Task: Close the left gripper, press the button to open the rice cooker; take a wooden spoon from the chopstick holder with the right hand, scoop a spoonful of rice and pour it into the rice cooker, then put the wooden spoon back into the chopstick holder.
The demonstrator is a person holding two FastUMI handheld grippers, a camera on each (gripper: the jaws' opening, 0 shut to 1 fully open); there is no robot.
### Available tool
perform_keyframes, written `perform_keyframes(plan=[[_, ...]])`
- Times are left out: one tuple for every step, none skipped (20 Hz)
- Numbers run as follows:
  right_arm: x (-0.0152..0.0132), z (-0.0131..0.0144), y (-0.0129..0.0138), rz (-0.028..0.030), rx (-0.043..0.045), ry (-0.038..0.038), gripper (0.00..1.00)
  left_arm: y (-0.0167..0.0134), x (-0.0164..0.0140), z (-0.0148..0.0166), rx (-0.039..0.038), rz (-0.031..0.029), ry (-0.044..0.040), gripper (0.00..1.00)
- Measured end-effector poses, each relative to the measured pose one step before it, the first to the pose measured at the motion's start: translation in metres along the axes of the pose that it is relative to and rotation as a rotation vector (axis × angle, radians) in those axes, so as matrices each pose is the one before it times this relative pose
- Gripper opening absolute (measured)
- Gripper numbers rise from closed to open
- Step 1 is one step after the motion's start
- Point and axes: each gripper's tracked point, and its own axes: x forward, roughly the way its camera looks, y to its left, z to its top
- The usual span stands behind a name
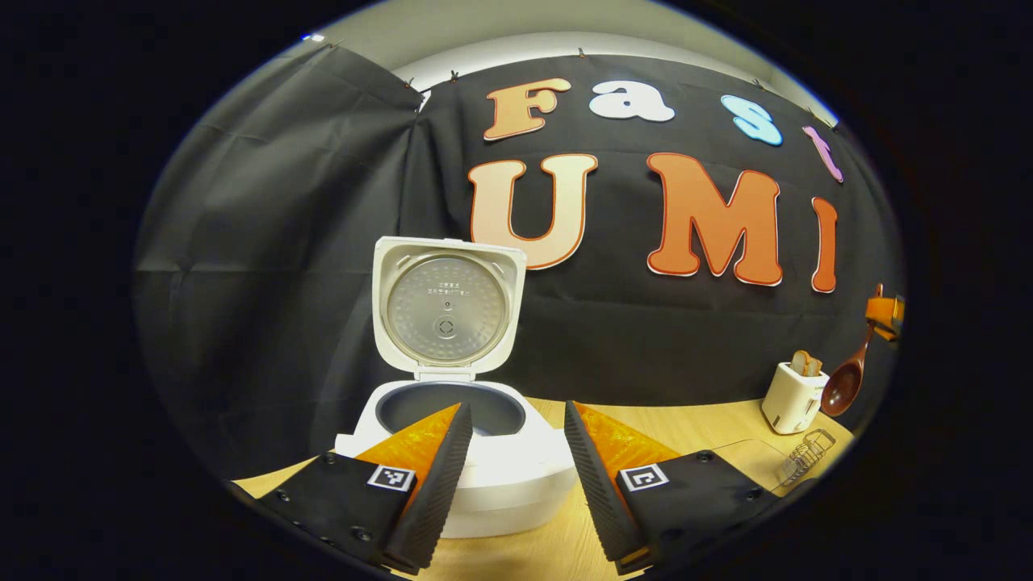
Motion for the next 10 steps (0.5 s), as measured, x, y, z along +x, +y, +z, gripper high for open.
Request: perform_keyframes(plan=[[0.00002, -0.00331, -0.01615, -0.03625, -0.01227, 0.00318, 0.10, -0.00157, 0.00123, 0.00043, 0.00092, 0.00389, -0.00018, 0.77], [0.00117, -0.00449, -0.01362, -0.03091, -0.00922, 0.00416, 0.10, -0.00084, 0.00119, 0.00017, 0.00060, 0.00316, 0.00057, 0.77], [0.00053, -0.00432, -0.01126, -0.02347, -0.00724, 0.00811, 0.10, 0.00458, -0.00012, -0.00212, 0.00175, 0.00087, -0.00112, 0.77], [0.00044, -0.00452, -0.00863, -0.01161, 0.00275, 0.00960, 0.10, -0.00226, -0.00038, -0.00100, 0.00668, 0.00197, 0.00168, 0.77], [0.00088, -0.00618, -0.00670, -0.00522, 0.00332, 0.01345, 0.10, 0.00108, 0.00238, 0.00114, 0.01782, 0.00985, -0.00359, 0.77], [0.00166, -0.00885, -0.00690, -0.00614, 0.00506, 0.02001, 0.10, 0.00105, 0.00293, 0.00119, 0.02070, 0.01343, -0.00810, 0.77], [0.00226, -0.00689, -0.00665, -0.01196, -0.00427, 0.01170, 0.10, 0.00063, 0.00315, 0.00154, 0.01000, 0.00973, 0.00096, 0.77], [0.00462, -0.00708, -0.00719, -0.01555, -0.00814, 0.00955, 0.10, -0.00699, 0.00344, 0.00507, 0.00166, 0.00349, -0.00262, 0.77], [0.00353, -0.00722, -0.00805, -0.02253, -0.01383, 0.00953, 0.10, -0.00075, 0.00222, 0.00302, -0.00096, 0.00562, -0.00092, 0.77], [0.00263, -0.00670, -0.00621, -0.01132, -0.00386, 0.00861, 0.10, 0.00081, 0.00182, 0.00506, -0.00054, 0.00425, -0.00625, 0.77]])
